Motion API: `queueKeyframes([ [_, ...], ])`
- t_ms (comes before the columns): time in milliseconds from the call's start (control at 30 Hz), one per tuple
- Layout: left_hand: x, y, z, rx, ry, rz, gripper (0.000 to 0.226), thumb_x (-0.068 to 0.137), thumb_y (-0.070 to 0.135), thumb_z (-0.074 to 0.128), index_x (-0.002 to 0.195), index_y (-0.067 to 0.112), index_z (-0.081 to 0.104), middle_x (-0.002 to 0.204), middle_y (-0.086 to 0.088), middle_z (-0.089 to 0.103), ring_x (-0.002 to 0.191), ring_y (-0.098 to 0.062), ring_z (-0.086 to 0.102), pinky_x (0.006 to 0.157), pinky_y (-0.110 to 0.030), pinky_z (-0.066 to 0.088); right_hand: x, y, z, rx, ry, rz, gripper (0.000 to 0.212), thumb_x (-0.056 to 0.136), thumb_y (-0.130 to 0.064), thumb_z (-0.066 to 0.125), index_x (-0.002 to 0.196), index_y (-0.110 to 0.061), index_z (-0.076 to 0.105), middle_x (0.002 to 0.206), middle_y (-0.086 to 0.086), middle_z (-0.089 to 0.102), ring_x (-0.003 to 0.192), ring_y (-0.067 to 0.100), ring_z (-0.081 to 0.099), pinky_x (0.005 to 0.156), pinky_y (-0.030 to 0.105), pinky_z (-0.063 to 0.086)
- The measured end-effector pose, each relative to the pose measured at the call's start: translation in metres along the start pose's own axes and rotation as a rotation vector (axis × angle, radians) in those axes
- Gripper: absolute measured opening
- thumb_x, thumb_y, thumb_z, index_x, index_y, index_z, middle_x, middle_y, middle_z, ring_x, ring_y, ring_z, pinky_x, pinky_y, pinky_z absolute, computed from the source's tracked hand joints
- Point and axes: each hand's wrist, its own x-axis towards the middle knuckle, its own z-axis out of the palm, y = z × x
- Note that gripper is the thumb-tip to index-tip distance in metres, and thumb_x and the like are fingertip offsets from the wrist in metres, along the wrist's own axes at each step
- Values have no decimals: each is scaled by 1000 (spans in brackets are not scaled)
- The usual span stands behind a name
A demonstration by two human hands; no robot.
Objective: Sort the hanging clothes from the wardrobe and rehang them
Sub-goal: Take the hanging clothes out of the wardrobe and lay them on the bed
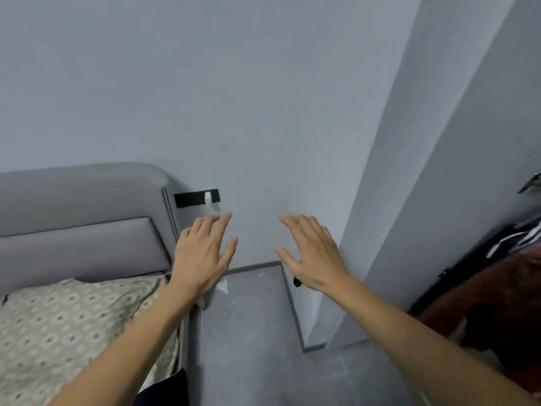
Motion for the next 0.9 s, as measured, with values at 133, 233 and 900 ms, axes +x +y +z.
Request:
queueKeyframes([
  [133, 40, 72, 22, -91, -22, 155, 57, 104, 52, 40, 150, 21, 47, 131, -4, 58, 118, -27, 54, 89, -44, 46, -27, 53, -38, -49, 55, 140, 62, 99, -53, 51, 154, -27, 40, 148, -8, 47, 134, 18, 44, 108, 39, 41],
  [233, 65, 118, 35, -149, -32, 275, 57, 105, 53, 38, 150, 21, 48, 129, -2, 58, 115, -26, 55, 86, -42, 46, -50, 82, -60, -85, 98, 224, 62, 99, -54, 51, 154, -26, 40, 148, -8, 47, 133, 17, 45, 108, 40, 41],
  [900, 102, 398, 91, -558, -90, 1095, 56, 106, 46, 40, 151, 13, 50, 126, -5, 59, 112, -27, 57, 84, -44, 51, -241, 167, -169, -404, 356, 869, 64, 102, -55, 49, 156, -22, 40, 148, -4, 48, 133, 20, 47, 104, 44, 46],
])
